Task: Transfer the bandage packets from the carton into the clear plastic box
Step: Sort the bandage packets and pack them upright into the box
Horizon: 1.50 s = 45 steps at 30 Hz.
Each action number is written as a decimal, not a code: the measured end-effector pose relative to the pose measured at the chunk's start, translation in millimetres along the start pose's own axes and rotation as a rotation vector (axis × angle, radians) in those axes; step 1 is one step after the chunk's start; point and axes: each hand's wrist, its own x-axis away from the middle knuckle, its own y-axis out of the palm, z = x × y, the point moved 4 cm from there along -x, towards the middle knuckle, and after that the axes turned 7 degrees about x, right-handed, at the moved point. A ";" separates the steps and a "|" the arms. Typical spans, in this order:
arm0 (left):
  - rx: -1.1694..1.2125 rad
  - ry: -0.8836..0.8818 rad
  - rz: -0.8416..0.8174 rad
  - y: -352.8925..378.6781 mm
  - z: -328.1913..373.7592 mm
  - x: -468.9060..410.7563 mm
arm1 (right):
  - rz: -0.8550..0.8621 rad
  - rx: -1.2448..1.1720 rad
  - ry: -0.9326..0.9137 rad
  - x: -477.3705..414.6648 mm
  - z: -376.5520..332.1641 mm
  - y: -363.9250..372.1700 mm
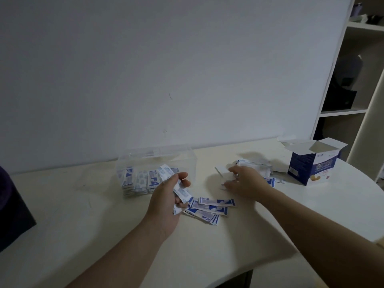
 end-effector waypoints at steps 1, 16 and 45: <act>0.001 -0.001 0.002 0.4 0.4 -0.3 | -0.045 0.071 -0.017 -3.2 1.4 2.2; -0.013 0.013 -0.006 -1.0 1.9 -1.5 | -0.323 0.557 -0.341 -4.2 -40.1 -15.5; -0.327 -0.272 -0.332 -9.5 11.6 -2.5 | -0.338 -0.878 -0.367 33.2 -90.9 -29.0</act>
